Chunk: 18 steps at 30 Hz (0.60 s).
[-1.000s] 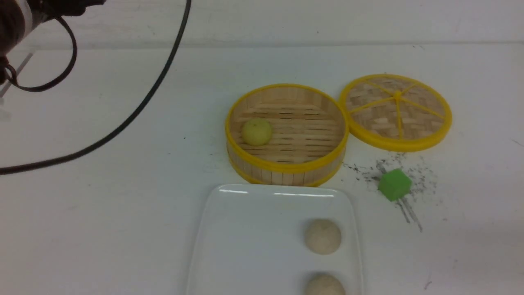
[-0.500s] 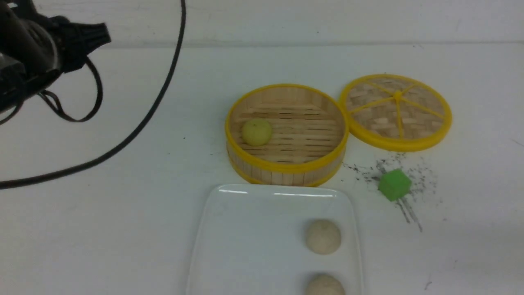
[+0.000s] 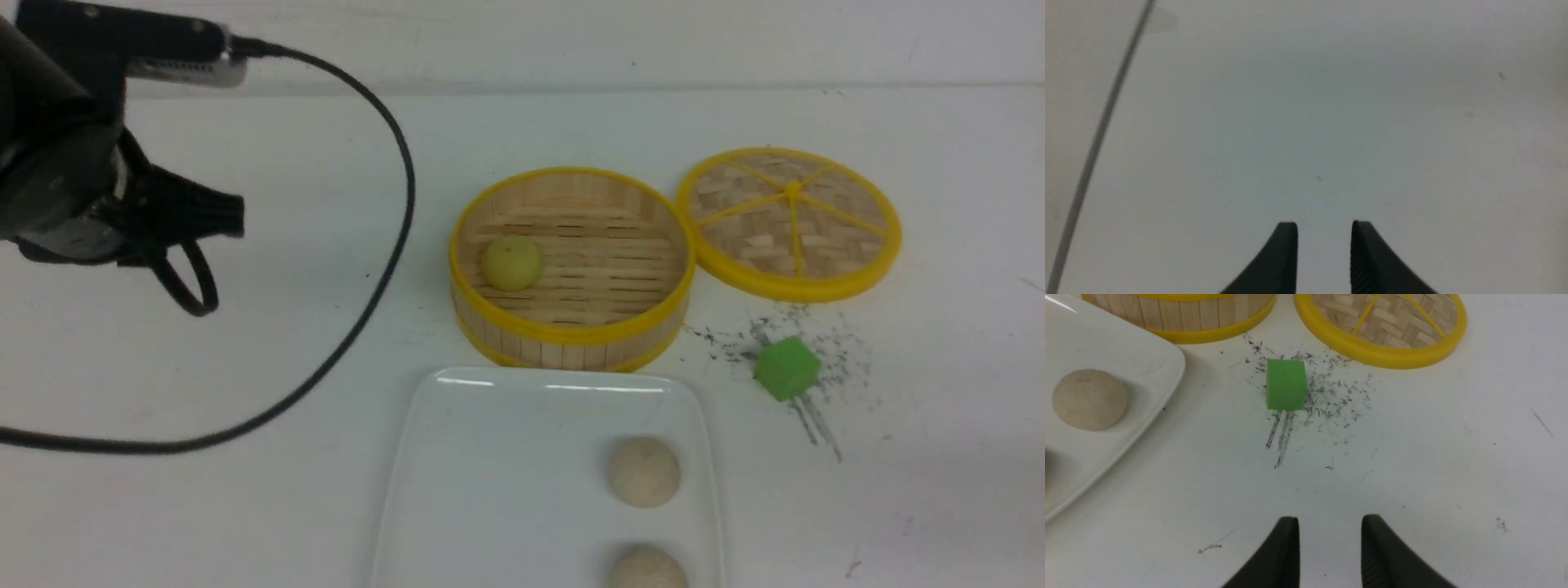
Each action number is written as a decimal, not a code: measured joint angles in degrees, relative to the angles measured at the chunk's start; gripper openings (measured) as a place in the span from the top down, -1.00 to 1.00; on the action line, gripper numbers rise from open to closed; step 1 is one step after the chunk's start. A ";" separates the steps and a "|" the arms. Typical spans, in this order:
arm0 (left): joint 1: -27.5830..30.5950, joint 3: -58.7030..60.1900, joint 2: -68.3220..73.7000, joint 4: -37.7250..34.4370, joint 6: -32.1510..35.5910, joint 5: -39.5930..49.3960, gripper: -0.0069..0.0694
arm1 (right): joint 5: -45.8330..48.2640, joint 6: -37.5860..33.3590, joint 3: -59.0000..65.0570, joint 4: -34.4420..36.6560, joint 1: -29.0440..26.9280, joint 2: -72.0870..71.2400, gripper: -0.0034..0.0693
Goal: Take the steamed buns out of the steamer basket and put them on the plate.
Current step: Use the left arm to grab the steamed stuffed bun that is closest to it
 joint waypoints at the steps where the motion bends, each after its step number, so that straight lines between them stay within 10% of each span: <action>1: 0.00 0.00 0.00 -0.67 1.14 -0.07 0.25 | 0.00 0.00 0.00 0.00 0.00 0.00 0.24; 10: -0.05 0.00 0.00 -17.27 49.21 -10.49 0.25 | -0.03 0.00 0.00 0.29 0.00 0.00 0.24; 18: -0.05 0.00 0.78 -24.64 51.96 -27.98 0.23 | -0.03 0.00 0.00 2.16 0.00 0.00 0.24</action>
